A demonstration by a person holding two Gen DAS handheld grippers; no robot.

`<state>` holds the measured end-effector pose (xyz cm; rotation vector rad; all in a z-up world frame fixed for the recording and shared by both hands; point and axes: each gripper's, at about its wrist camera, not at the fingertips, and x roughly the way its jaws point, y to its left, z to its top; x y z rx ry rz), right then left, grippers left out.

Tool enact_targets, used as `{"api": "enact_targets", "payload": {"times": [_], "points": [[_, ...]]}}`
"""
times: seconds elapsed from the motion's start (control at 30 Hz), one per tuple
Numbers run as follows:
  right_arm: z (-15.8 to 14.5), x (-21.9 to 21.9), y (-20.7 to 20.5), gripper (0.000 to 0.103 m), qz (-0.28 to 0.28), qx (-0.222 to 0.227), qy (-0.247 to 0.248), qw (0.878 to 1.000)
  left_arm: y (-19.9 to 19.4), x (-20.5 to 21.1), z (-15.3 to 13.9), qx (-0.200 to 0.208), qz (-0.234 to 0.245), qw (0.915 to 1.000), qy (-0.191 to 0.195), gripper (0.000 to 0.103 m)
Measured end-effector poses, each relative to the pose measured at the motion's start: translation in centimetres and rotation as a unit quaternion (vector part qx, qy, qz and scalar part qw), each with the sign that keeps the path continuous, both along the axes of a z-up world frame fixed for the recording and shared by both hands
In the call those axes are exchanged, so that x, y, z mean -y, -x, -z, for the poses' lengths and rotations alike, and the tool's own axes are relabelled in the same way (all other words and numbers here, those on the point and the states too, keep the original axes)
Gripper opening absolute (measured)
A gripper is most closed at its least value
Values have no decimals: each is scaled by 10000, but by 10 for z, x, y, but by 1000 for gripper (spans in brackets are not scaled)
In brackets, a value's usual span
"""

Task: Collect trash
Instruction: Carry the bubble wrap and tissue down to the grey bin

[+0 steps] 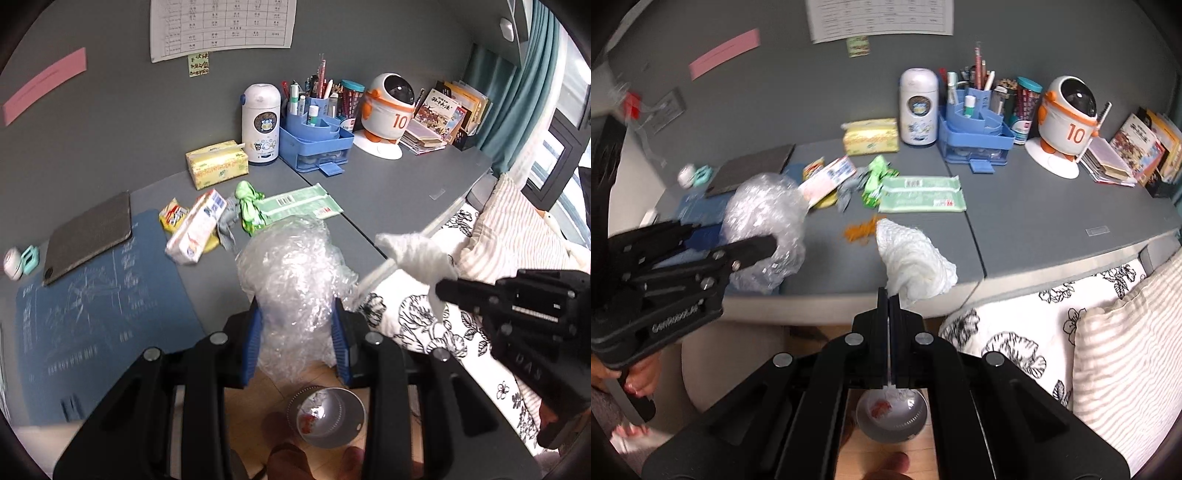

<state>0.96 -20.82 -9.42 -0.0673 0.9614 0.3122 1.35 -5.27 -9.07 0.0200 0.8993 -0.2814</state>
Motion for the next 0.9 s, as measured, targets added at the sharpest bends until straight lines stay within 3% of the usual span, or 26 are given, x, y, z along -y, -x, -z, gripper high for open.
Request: {"api": "enact_targets", "payload": {"times": [0.27,0.43,0.67,0.9], "points": [[14,33,84,0,-552,-154,-31,9984,88,34,13,-140,-464,9988,40,34],[34,44,125,0,-718,-459,-36,9964,133,50,34,-468,-611,9970,111,34],[65,41,155,0,-772,-796,16,9938,158,55,61,-760,-568,9955,87,34],[129,34,167,0,-565,-1169,132,9914,163,47,123,-989,-473,9940,-50,34]]}}
